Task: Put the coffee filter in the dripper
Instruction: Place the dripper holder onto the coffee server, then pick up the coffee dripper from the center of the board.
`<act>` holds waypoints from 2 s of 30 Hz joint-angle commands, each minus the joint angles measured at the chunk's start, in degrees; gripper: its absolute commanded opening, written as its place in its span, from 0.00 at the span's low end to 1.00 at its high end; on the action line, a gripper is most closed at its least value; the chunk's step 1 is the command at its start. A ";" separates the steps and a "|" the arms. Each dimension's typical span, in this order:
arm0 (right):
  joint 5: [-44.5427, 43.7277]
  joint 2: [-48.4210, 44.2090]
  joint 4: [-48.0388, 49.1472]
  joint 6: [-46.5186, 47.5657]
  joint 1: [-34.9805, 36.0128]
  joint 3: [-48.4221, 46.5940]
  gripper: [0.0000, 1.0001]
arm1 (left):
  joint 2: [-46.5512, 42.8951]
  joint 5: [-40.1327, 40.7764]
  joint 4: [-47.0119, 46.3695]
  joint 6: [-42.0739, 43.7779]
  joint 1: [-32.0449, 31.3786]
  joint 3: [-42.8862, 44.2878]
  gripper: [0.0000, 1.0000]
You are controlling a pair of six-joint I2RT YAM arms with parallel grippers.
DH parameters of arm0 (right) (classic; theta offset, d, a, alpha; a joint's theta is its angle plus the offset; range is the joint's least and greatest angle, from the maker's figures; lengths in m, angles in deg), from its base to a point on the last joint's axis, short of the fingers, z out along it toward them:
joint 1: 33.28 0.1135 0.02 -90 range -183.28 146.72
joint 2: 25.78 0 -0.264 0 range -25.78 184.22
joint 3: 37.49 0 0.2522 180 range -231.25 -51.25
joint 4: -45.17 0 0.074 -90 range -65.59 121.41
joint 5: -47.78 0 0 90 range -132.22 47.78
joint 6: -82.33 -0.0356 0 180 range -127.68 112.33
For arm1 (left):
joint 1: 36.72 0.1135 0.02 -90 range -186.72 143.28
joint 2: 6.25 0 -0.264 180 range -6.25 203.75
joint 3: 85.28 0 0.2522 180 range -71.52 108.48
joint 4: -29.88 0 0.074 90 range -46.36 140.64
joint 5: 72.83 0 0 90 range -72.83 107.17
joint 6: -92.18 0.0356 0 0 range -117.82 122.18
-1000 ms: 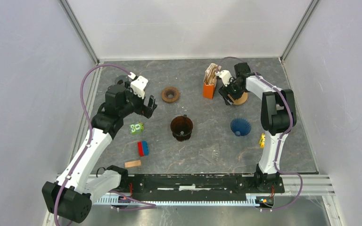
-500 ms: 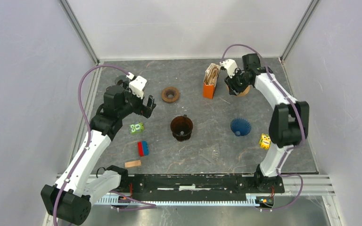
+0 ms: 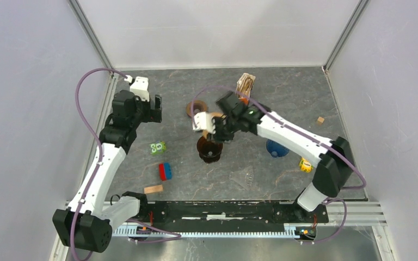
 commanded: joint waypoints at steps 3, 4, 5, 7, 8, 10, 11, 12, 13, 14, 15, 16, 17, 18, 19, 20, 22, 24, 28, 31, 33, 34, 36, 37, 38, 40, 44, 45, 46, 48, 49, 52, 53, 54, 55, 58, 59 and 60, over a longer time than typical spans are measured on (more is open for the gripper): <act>-4.08 5.60 -1.33 2.79 7.62 0.34 0.29 | -1.89 -1.12 -1.53 -6.96 3.41 3.09 1.00; -3.95 6.11 -1.08 2.78 7.99 0.38 0.29 | -2.11 -1.77 -1.72 -7.17 3.57 2.86 1.00; -3.97 6.53 -0.78 2.73 8.46 0.30 0.29 | -2.36 -2.21 -1.95 -7.26 3.65 2.58 1.00; -3.83 7.44 -0.60 2.69 9.10 0.09 0.29 | -3.01 -3.74 -2.67 -6.97 3.69 1.78 1.00; -3.75 7.84 -0.61 2.64 9.27 -0.04 0.30 | -3.53 -4.28 -3.03 -6.60 3.69 1.31 1.00; -3.58 8.46 -0.44 2.52 9.65 -0.03 0.30 | -4.54 -4.78 -3.83 -5.77 3.65 0.48 1.00; -3.75 8.81 -0.34 2.52 9.75 -0.03 0.31 | -4.99 -4.85 -4.15 -5.44 3.69 0.06 1.00; -3.81 9.02 -0.25 2.51 9.81 -0.03 0.31 | -5.47 -4.85 -4.36 -5.24 3.69 -0.24 1.00; -3.76 9.33 -0.24 2.45 9.84 -0.11 0.31 | -5.86 -4.91 -4.42 -5.05 3.69 -0.47 1.00; -3.63 9.52 -0.32 2.42 9.93 -0.24 0.31 | -6.09 -5.02 -4.37 -4.91 3.69 -0.61 1.00; -3.48 9.71 -0.57 2.42 10.02 -0.36 0.31 | -6.21 -5.11 -4.27 -4.85 3.69 -0.68 1.00; -3.30 9.83 -0.67 2.47 10.11 -0.46 0.31 | -6.22 -5.24 -4.26 -4.87 3.67 -0.77 1.00; -3.20 9.91 -1.00 2.56 10.19 -0.54 0.31 | -6.29 -5.29 -4.17 -4.78 3.69 -0.79 1.00; -3.19 9.84 -1.12 2.60 10.30 -0.48 0.32 | -6.28 -5.36 -4.21 -4.76 3.69 -0.87 1.00; -3.16 9.88 -1.11 2.68 10.40 -0.47 0.32 | -6.31 -5.34 -4.25 -4.74 3.69 -0.96 1.00; -3.16 9.88 -1.23 2.78 10.40 -0.55 0.32 | -6.38 -5.46 -4.40 -4.72 3.68 -1.04 1.00; -3.22 9.96 -1.55 2.87 10.46 -0.75 0.33 | -6.34 -5.64 -4.59 -4.73 3.68 -1.13 1.00; -3.34 10.29 -1.58 2.75 10.55 -0.89 0.34 | -6.24 -5.73 -4.77 -4.72 3.69 -1.36 1.00; -3.83 11.05 -1.19 2.44 10.72 -0.90 0.40 | -6.36 -5.82 -5.09 -4.72 3.70 -1.75 1.00; -4.16 11.60 -0.96 2.04 10.75 -1.08 0.45 | -6.56 -5.80 -5.13 -4.54 3.69 -2.00 1.00; -4.21 11.77 -0.54 1.60 10.70 -1.25 0.49 | -6.57 -5.97 -5.22 -4.46 3.69 -2.15 1.00; -4.42 11.85 -0.35 1.27 10.78 -1.51 0.51 | -6.52 -6.04 -5.22 -4.49 3.67 -2.26 1.00; -5.29 11.56 0.05 0.25 10.80 -1.85 0.61 | -6.41 -6.26 -5.13 -4.38 3.66 -2.38 1.00; -5.56 11.19 0.11 0.15 10.79 -1.96 0.68 | -6.34 -6.48 -5.06 -4.13 3.69 -2.42 1.00; -5.80 10.46 0.17 -0.10 10.76 -2.09 0.75 | -6.26 -6.57 -5.06 -4.10 3.69 -2.39 1.00; -6.41 8.63 0.20 -0.38 10.72 -2.22 0.84 | -5.86 -7.07 -4.79 -4.05 3.69 -2.29 1.00; -6.22 3.42 0.11 -0.09 9.99 -1.36 0.90 | -4.42 -9.76 -3.92 0.25 3.69 -2.20 1.00; -5.57 2.04 -0.02 0.16 9.58 -0.84 0.90 | -4.01 -10.66 -3.54 1.44 3.67 -2.29 1.00; -4.69 0.15 -0.36 0.66 9.00 0.02 0.90 | -3.56 -11.96 -3.11 2.94 3.62 -2.37 1.00; -3.00 -3.75 0.10 1.46 7.67 3.30 0.90 | -3.08 -14.26 -2.21 4.93 3.61 -2.55 1.00; -1.98 -5.68 0.50 1.90 6.65 4.95 0.90 | -2.98 -15.08 -2.07 5.64 3.52 -2.79 1.00; -0.26 -11.66 1.96 2.43 2.28 11.36 0.89 | -2.59 -17.23 -2.01 6.27 3.05 -3.73 1.00; 0.29 -13.33 2.03 2.35 0.68 13.28 0.88 | -2.46 -17.91 -1.77 6.35 2.79 -3.95 1.00; 0.80 -14.77 1.79 2.25 -1.39 14.96 0.87 | -2.29 -18.70 -1.43 6.46 2.53 -3.94 1.00; 1.58 -16.09 1.24 2.33 -3.08 16.34 0.86 | -2.10 -19.50 -0.91 6.67 2.17 -3.94 1.00; 3.55 -20.74 0.00 4.55 -6.70 22.37 0.83 | -2.27 -20.58 -0.81 7.31 1.13 -4.50 1.00; 3.62 -22.15 -0.66 5.94 -6.78 24.26 0.82 | -2.36 -20.36 -1.03 7.34 0.77 -4.76 1.00; 3.80 -23.69 -0.94 7.26 -6.78 26.34 0.81 | -2.36 -20.16 -1.38 7.28 0.50 -4.98 1.00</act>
